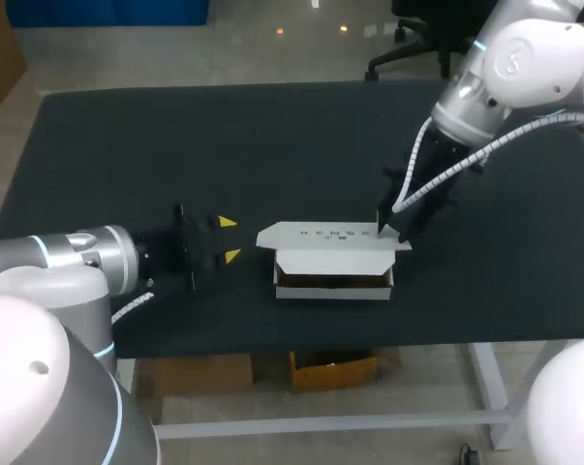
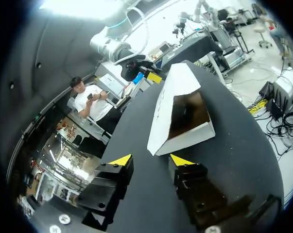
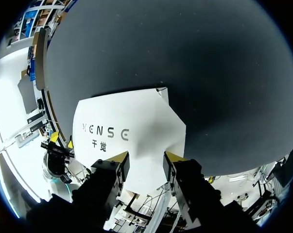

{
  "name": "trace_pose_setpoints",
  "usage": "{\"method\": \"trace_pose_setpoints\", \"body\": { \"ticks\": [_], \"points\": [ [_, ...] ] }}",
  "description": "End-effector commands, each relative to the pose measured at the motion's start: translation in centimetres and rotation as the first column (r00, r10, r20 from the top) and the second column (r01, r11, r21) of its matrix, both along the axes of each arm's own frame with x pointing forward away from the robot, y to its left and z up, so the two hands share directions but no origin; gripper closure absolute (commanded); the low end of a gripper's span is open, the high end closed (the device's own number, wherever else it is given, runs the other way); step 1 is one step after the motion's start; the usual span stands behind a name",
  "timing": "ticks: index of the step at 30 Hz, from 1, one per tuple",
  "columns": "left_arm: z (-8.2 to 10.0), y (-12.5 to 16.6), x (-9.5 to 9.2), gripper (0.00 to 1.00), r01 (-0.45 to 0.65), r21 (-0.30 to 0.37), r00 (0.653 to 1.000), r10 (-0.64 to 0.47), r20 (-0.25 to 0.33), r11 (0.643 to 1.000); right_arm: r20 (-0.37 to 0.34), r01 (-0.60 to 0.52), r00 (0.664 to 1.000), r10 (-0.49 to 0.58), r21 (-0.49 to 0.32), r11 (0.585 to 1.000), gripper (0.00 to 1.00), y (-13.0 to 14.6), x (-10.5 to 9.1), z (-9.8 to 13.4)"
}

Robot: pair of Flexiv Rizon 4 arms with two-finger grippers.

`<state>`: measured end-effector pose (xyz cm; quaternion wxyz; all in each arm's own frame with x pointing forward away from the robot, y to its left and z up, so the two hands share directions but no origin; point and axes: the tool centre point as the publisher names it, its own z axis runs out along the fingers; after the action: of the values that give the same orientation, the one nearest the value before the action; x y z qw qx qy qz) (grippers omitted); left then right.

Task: Assemble the packaging by folding the flat box into shape, placing the metal phone stand inside, and closing the box properly

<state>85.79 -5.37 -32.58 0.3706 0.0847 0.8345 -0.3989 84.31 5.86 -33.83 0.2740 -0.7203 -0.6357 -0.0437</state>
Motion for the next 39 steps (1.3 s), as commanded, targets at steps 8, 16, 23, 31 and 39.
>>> {"method": "trace_pose_setpoints", "body": {
  "ticks": [8, 16, 23, 31, 39],
  "points": [
    [5.2, 0.0, 0.3, 0.00, 0.029, 0.056, 0.944, -0.009, -0.330, 0.998, 0.008, 0.004, 1.000, -0.004, -0.002, 1.000, 0.57, -0.1, -0.2, -0.3],
    [7.3, -1.6, 1.5, 0.00, -0.058, 0.072, 0.799, 0.090, -0.595, 0.996, 0.010, 0.007, 1.000, -0.007, -0.006, 1.000, 0.57, -0.2, -0.3, -0.4],
    [8.1, -1.8, 1.4, 0.00, -0.105, 0.154, 0.855, 0.168, -0.491, 0.983, 0.013, 0.011, 1.000, -0.011, -0.009, 1.000, 0.57, -0.3, -0.4, -0.4],
    [8.1, -1.8, 1.4, 0.00, -0.105, 0.154, 0.855, 0.168, -0.491, 0.983, 0.016, 0.011, 1.000, -0.011, -0.012, 1.000, 0.57, 0.0, -0.5, -0.5],
    [8.1, -3.5, 1.4, 0.00, -0.271, 0.189, 0.713, 0.329, -0.619, 0.944, 0.025, 0.033, 0.999, -0.032, -0.016, 0.999, 0.58, 0.1, -0.8, -0.6]
  ]
}}
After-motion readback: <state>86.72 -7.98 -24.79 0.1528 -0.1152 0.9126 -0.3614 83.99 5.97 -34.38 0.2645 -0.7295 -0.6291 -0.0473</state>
